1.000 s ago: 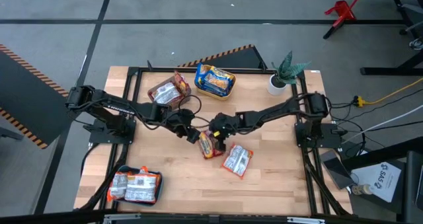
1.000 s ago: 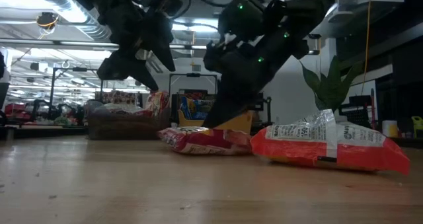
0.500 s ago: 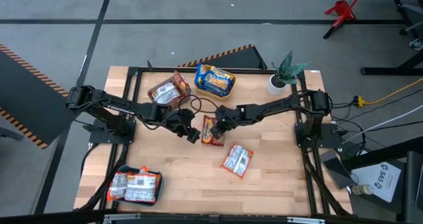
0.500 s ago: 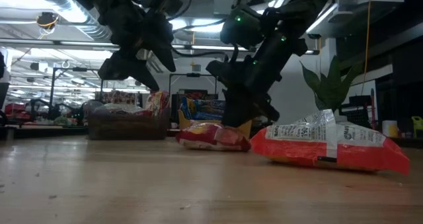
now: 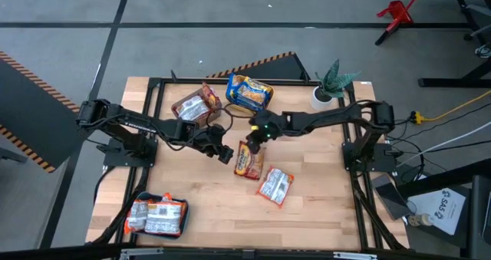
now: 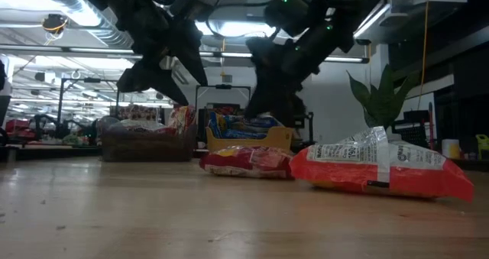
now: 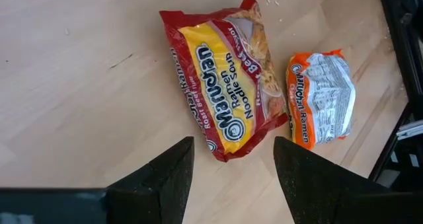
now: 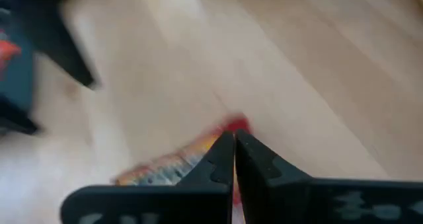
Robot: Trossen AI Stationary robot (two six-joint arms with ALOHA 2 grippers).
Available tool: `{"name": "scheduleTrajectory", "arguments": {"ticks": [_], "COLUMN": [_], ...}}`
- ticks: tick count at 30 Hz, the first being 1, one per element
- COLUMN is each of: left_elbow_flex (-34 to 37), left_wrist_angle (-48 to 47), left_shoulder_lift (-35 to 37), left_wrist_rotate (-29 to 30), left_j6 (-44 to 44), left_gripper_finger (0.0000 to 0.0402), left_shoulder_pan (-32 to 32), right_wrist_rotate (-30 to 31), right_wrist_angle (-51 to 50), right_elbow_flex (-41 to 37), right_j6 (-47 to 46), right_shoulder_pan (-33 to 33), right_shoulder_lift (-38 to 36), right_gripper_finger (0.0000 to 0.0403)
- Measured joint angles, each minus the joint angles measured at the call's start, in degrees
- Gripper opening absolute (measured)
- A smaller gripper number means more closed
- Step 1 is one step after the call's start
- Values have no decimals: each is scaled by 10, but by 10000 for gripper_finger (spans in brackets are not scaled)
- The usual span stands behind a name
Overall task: Sort Maruchan noodles
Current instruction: Put the red noodle pack into the gray bin
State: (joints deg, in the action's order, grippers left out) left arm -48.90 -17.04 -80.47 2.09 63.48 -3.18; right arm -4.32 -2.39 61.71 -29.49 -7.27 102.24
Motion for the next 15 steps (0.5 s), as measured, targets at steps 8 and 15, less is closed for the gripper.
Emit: {"name": "scheduleTrajectory", "arguments": {"ticks": [8,15], "left_elbow_flex": [0,0], "left_wrist_angle": [0,0], "left_shoulder_lift": [0,0], "left_wrist_rotate": [-5,-23], "left_j6": [-2,-1], "left_gripper_finger": [202,202], "left_shoulder_pan": [0,0], "right_wrist_rotate": [-62,-36], "right_wrist_angle": [45,28], "right_elbow_flex": [1,1], "right_j6": [41,45], "right_shoulder_pan": [9,7], "right_shoulder_lift": [39,65], "right_gripper_finger": [4,4]}}
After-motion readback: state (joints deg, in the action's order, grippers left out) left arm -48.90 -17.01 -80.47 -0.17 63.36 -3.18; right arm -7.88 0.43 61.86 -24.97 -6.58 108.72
